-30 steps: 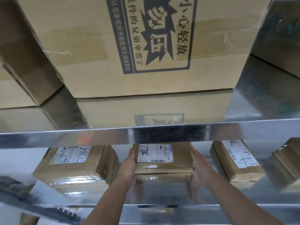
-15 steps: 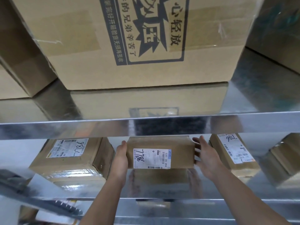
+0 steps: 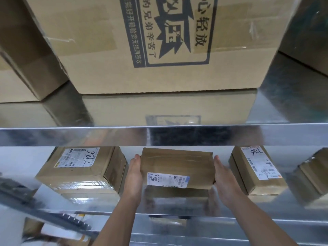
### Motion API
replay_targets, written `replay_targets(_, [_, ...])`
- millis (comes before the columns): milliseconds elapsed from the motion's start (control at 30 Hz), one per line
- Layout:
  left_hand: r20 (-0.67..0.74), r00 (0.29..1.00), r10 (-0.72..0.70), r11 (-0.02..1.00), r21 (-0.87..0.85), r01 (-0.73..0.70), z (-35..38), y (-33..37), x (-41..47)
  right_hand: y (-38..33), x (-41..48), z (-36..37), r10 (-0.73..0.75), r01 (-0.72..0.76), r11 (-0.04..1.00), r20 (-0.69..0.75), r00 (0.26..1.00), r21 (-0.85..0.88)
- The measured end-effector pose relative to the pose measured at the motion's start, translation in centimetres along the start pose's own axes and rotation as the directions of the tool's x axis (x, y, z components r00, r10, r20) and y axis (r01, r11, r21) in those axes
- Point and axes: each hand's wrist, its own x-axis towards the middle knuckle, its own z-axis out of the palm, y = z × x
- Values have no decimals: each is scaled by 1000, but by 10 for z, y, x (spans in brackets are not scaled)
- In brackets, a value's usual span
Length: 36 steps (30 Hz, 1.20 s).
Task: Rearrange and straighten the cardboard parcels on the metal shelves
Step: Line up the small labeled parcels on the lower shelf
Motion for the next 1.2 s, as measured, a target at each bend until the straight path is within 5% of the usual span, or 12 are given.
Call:
replay_targets(333, [-8,999,54,999,-3,-54,1,24,-15,-16,-2,-10,-69,70,997,22,997,-38])
replay_targets(700, [-13,993,121,993,-1,-121,-3,30,-13,-32,-1,-11,-88,72,976,70,994,205])
replay_targets(1200, [24,979,203,977,-78,-201,2,24,-20,-9,5,-9,-126,125,992,71,990,16])
